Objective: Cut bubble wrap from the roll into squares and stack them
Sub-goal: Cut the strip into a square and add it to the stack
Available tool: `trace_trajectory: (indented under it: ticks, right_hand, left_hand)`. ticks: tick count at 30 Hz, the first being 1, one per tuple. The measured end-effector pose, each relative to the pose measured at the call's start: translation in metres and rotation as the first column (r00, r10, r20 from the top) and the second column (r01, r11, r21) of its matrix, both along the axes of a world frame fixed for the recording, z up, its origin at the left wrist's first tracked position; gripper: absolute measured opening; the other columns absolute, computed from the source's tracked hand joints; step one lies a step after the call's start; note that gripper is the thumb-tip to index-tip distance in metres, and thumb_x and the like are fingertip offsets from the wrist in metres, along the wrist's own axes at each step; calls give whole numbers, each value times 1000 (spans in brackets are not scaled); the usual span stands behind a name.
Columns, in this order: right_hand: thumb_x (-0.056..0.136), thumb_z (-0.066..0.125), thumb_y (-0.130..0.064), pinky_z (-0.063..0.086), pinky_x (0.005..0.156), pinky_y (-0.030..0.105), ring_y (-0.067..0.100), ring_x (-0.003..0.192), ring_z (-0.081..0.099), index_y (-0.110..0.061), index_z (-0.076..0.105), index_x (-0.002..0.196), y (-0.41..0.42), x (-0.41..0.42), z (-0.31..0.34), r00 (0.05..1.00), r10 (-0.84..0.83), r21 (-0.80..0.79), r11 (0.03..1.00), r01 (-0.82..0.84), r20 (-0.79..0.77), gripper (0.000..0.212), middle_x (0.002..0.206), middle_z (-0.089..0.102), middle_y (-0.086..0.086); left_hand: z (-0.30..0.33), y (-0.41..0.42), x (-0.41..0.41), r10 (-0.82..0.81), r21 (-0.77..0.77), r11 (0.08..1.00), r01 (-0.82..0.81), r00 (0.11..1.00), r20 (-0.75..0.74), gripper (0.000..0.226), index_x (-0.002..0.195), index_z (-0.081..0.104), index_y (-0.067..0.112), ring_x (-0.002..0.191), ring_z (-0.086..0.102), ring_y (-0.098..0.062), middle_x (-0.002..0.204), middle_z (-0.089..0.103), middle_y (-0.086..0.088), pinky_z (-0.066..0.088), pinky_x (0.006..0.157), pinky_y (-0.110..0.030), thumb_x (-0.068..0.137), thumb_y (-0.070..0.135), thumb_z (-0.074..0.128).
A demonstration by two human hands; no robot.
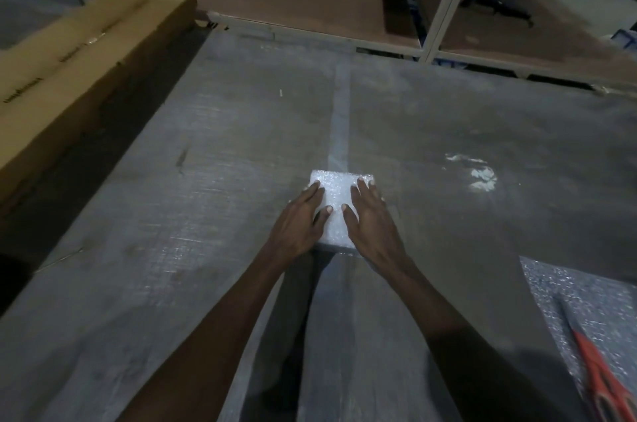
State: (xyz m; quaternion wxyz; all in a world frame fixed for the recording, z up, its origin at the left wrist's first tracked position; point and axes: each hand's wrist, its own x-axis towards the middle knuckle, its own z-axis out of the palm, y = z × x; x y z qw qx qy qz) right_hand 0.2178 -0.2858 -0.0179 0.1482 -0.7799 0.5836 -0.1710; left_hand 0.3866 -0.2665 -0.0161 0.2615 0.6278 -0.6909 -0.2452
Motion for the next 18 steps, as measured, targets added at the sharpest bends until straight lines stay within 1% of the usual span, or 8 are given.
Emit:
trace_trajectory:
  ticks: [3, 6, 11, 13, 14, 15, 16, 18]
  right_hand:
    - [110, 34, -33, 10, 125, 41, 23, 157, 7, -7, 25, 159, 3, -7, -9, 1000, -2, 34, 999, 2, 4, 56, 169, 14, 7]
    - [110, 32, -35, 10, 125, 41, 19, 157, 5, -10, 20, 161, 4, -9, -17, 1000, 8, 31, 999, -9, 9, 58, 170, 11, 4]
    - [110, 28, -39, 13, 127, 46, 17, 157, 1, -13, 15, 162, 1, -12, -28, 1000, 24, 63, 998, -25, 5, 60, 170, 7, 2]
    - [109, 30, -44, 13, 127, 47, 17, 157, -2, -15, 13, 163, 1, -12, -28, 999, -2, 82, 997, -2, 37, 63, 171, 1, 1]
    - [107, 32, -48, 14, 127, 46, 18, 157, -1, -15, 13, 163, 2, -12, -26, 996, -47, 89, 995, 40, 76, 68, 171, 0, 2]
    - [105, 36, -54, 17, 126, 45, 21, 157, 4, -15, 15, 163, 3, -12, -22, 986, -120, 97, 989, 109, 119, 73, 171, 4, 5]
    - [101, 38, -61, 24, 123, 46, 26, 155, 15, -14, 23, 160, 4, -13, -18, 967, -203, 90, 977, 191, 153, 77, 169, 15, 9]
    - [96, 40, -67, 41, 110, 47, 34, 138, 44, -12, 44, 145, 7, -14, -8, 931, -337, 57, 941, 333, 142, 74, 151, 47, 13]
  left_hand:
    - [-6, 0, 3, -50, -3, 999, 50, 997, 65, 54, 154, 34, 8, 150, 25, -23, 164, 24, -5, 18, 120, -46, 107, 34, 41]
    - [-16, 0, 7, -76, -9, 997, 77, 992, 105, 53, 155, 32, 10, 150, 24, -25, 165, 22, -4, 19, 120, -50, 107, 34, 38]
    - [-23, 1, 3, -53, 35, 998, 51, 997, 48, 55, 157, 25, 14, 151, 20, -18, 166, 15, 2, 15, 120, -47, 108, 36, 36]
    - [-20, 1, 1, -49, 43, 998, 48, 998, 24, 56, 157, 25, 13, 150, 22, -16, 166, 15, 2, 20, 120, -45, 108, 35, 36]
    - [-17, 1, 1, -45, 45, 998, 45, 999, 16, 56, 157, 26, 12, 150, 24, -17, 166, 16, 1, 23, 119, -42, 108, 35, 37]
    - [-15, 1, 2, -38, 44, 998, 37, 999, 7, 56, 157, 27, 11, 149, 27, -18, 166, 17, 0, 25, 118, -40, 107, 35, 39]
    - [-13, 1, 2, -29, 39, 999, 29, 1000, -2, 56, 156, 28, 10, 148, 29, -20, 165, 20, -1, 26, 116, -37, 107, 34, 41]
    - [-10, 0, 3, -19, 28, 999, 19, 1000, -12, 57, 155, 30, 9, 147, 31, -21, 164, 23, -3, 26, 116, -32, 106, 33, 45]
